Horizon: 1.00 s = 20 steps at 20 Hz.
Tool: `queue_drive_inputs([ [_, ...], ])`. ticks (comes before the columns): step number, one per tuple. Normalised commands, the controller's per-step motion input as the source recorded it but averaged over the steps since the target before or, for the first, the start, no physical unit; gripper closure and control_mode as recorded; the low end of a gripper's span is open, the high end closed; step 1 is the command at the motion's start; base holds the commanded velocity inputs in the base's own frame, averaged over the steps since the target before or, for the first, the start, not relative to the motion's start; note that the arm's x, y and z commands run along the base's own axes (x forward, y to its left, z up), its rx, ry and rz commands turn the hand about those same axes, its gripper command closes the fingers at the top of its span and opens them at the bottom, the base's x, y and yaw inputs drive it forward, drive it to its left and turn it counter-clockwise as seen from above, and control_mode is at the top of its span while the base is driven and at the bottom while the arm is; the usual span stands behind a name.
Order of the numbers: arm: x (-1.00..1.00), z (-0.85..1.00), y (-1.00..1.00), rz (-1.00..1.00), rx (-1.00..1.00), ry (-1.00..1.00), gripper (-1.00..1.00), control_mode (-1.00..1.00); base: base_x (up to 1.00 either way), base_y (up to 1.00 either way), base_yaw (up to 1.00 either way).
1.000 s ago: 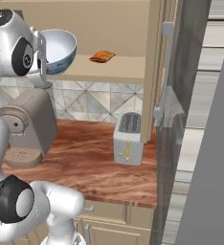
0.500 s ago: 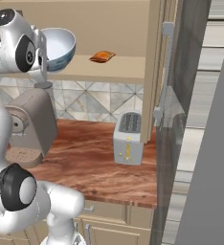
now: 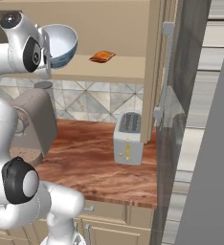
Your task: Pick the mug and place it in the sink. Pick the bowl and place it in the open cabinet and then close the cabinet.
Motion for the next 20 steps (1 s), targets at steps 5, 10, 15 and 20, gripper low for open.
queue_drive_inputs([
  [5, 0.2, -0.04, 0.0, 0.02, 0.0, 0.0, 1.0, -1.0, 0.0, 0.0, 0.0],
  [10, 0.14, -0.04, 0.0, 0.0, 0.0, 0.0, 1.0, -1.0, 0.0, 0.0, 0.0],
  [15, 0.06, -0.06, 0.0, 0.0, 0.0, 0.0, 1.0, -1.0, 0.0, 0.0, 0.0],
  [20, 0.06, -0.09, 0.0, 0.0, 0.0, 0.03, 1.0, -1.0, 0.0, 0.0, 0.0],
])
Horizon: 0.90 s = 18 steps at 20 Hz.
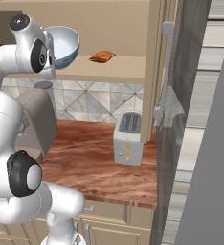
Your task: Pick the mug and place it in the sink. Pick the bowl and place it in the open cabinet and then close the cabinet.
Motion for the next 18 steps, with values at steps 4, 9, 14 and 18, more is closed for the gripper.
queue_drive_inputs([
  [4, 0.14, -0.13, 0.0, 0.0, 0.0, 0.05, 1.0, -1.0, 0.0, 0.0, 0.0],
  [9, 0.25, -0.15, 0.04, 0.0, 0.0, 0.09, -1.0, -1.0, 0.0, 0.0, 0.0],
  [14, 0.02, 0.08, 0.0, 0.0, 0.0, -0.04, -1.0, -1.0, 0.0, 0.0, 0.0],
  [18, 0.0, 0.26, 0.0, 0.0, 0.0, -0.13, -1.0, -1.0, 0.0, 0.0, 0.0],
])
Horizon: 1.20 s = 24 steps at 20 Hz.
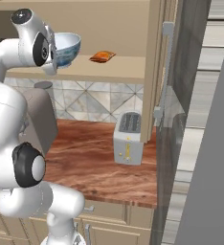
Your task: Pick the mug and place it in the sink. Pick the bowl and place it in the open cabinet and then close the cabinet.
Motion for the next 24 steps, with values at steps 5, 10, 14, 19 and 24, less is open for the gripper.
queue_drive_inputs([
  [5, -0.1, 0.24, 0.0, 0.0, 0.0, -0.27, -1.0, -1.0, 0.0, 0.0, 0.0],
  [10, -0.43, 0.01, 0.0, 0.0, 0.0, -0.43, -1.0, -1.0, 0.0, 0.0, 0.0],
  [14, -0.62, 0.01, -0.02, 0.0, 0.03, -0.32, -1.0, -1.0, 0.0, 0.0, 0.0],
  [19, -0.54, 0.24, -0.11, 0.0, 0.04, -0.24, -1.0, -1.0, 0.0, 0.0, 0.0],
  [24, -0.46, 0.65, -0.16, 0.0, 0.09, -0.02, -1.0, -1.0, 0.0, 0.0, 0.0],
])
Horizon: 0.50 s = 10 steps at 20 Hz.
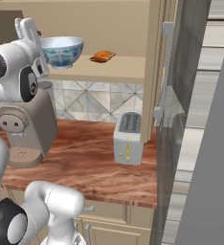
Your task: Pick the mug and place it in the sink. Pick the bowl and place it in the open cabinet and then close the cabinet.
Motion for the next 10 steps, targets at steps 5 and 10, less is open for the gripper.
queue_drive_inputs([
  [5, -0.62, 0.28, -0.11, -0.02, 0.07, 0.0, -1.0, -1.0, 0.0, 0.0, 0.0],
  [10, -0.79, -0.27, -0.04, 0.0, 0.03, 0.23, -1.0, -1.0, 0.0, 0.0, 0.0],
])
